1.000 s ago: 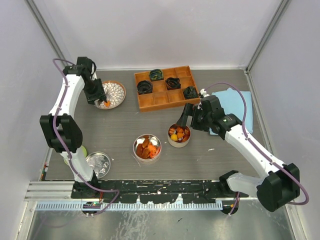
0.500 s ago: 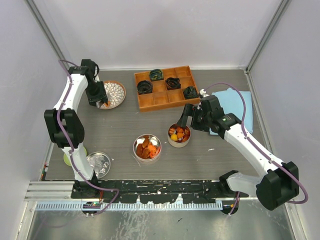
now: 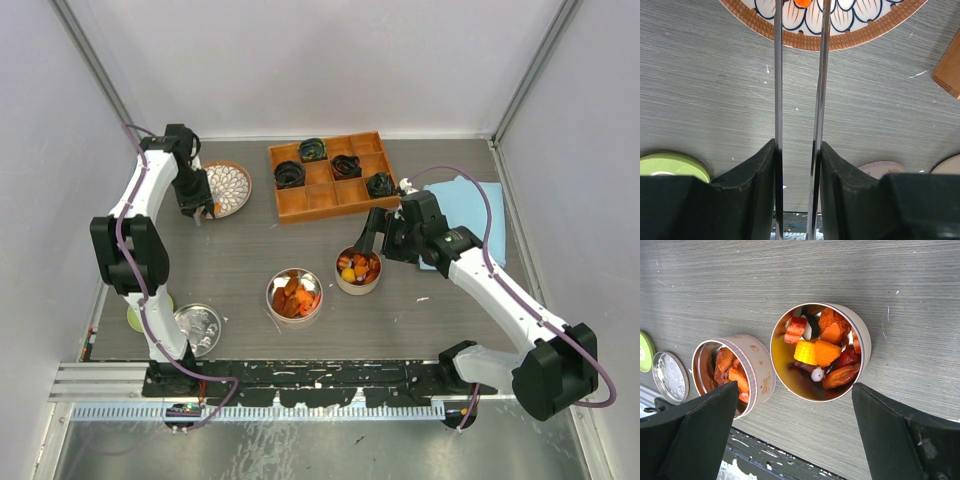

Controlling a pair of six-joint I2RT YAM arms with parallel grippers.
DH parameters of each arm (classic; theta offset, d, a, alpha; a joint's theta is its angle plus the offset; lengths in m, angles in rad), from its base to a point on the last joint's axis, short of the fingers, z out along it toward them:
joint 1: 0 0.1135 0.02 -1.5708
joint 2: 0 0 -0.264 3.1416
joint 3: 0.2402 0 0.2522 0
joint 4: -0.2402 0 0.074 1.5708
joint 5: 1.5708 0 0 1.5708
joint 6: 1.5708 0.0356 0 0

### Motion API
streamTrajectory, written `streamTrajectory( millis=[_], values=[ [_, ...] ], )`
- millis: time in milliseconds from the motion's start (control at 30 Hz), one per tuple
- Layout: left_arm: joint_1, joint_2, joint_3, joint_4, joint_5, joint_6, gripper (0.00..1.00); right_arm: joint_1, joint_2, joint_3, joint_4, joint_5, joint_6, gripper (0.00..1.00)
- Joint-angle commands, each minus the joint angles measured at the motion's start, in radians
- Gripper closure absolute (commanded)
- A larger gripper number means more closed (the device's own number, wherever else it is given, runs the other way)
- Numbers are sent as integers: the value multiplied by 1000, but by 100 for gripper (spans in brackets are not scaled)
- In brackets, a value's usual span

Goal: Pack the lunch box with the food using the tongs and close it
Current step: Pick up the fake food from the plate.

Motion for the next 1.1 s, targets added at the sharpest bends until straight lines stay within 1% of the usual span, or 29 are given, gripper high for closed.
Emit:
streamTrajectory(
  millis=[0,133,300,367,667,833,933,1067],
  values=[
    [6,-26,2,-7,13,12,65,-3,-6,24,23,1,-7,0],
    [5,-44,5,-31,4,16,65,-2,-8,22,26,0,-5,0],
    [5,-41,-1,-46,-14,28,57,-2,-8,16,30,-6,-4,0],
    [5,-36,6,-56,-14,31,57,-2,-9,14,32,-8,-4,0],
    [-10,-27,15,-110,-38,48,61,-2,-10,8,39,-9,0,0],
    [-14,-27,19,-110,-52,44,67,-2,-5,6,40,-14,-2,0],
    [-19,-50,31,-95,-36,38,69,-2,-8,6,41,-11,0,0],
    [-29,-102,60,-82,-6,24,69,-2,-6,6,41,-10,0,0]
  ],
)
